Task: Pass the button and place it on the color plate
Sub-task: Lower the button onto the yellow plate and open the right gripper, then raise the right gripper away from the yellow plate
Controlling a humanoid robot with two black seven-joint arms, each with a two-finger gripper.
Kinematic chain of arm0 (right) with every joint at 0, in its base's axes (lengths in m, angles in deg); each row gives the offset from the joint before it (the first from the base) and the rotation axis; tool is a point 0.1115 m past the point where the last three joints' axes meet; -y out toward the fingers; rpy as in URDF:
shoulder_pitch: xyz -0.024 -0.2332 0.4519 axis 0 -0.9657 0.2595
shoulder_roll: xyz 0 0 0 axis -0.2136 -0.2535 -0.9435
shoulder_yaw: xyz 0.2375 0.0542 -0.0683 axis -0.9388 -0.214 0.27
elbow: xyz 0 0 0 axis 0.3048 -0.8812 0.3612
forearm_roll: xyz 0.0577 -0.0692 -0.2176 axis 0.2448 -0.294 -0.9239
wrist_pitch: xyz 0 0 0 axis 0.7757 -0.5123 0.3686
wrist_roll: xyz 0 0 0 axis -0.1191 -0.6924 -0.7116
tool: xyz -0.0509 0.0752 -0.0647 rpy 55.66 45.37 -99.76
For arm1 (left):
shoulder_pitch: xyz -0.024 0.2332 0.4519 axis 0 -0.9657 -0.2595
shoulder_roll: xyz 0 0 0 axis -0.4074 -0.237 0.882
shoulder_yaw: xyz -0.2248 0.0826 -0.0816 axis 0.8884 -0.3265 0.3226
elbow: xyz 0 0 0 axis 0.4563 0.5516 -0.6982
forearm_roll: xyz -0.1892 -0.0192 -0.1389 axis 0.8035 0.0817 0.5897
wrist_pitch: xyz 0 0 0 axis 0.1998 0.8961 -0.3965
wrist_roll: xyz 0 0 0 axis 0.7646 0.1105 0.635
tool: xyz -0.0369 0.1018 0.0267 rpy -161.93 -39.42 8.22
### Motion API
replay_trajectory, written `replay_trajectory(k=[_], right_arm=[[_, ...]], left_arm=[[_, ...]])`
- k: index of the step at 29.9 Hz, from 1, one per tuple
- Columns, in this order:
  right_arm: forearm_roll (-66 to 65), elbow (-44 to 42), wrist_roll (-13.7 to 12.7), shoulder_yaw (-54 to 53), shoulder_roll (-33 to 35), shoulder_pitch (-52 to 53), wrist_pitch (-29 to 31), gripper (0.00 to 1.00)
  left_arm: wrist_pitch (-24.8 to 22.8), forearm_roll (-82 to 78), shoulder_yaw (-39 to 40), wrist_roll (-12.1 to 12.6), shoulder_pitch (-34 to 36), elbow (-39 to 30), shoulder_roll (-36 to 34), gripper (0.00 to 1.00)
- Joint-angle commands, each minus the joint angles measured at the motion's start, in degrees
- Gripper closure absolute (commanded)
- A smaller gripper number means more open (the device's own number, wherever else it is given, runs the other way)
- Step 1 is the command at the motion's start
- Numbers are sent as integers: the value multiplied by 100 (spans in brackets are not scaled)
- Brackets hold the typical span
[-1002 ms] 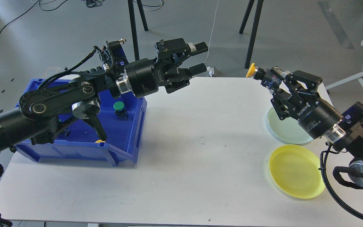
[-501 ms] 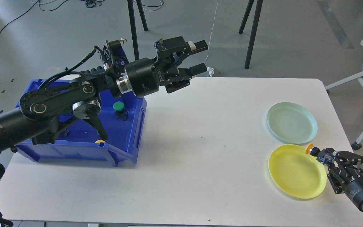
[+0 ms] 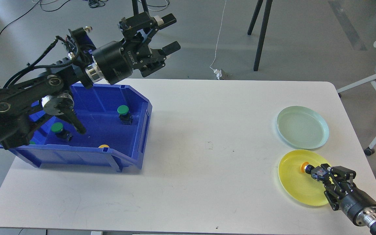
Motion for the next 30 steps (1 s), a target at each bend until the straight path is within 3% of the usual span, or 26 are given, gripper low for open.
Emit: replay_trajectory(k=[1,4,11,16,21,30], right_arm=[[19,205,0,-47,83,-57,12,8],[54,556,0,-90,285,-66,12,3],[325,1672,0,-572,987,-101,99,3],[1335,1788,0,-2380,1015,-5,1169,3],[1891,1630,0,-3272,576,688,1963,2],[1926,1621,0,-2780,426,1121,2016,2]], left_arm=[[0,-371,-3,0,-13,-9,-647,12],[0,-1223,14,0,-13,-9,-1000,11],[0,-2972,-3,0,-206,-9,-1466,11],[0,-5062,-30,0,-337,157,-1572,11],[93,-6339,-170,0,-742,1105,-1318,11],[347,-7167,-364,0,-742,2547,-720,11]])
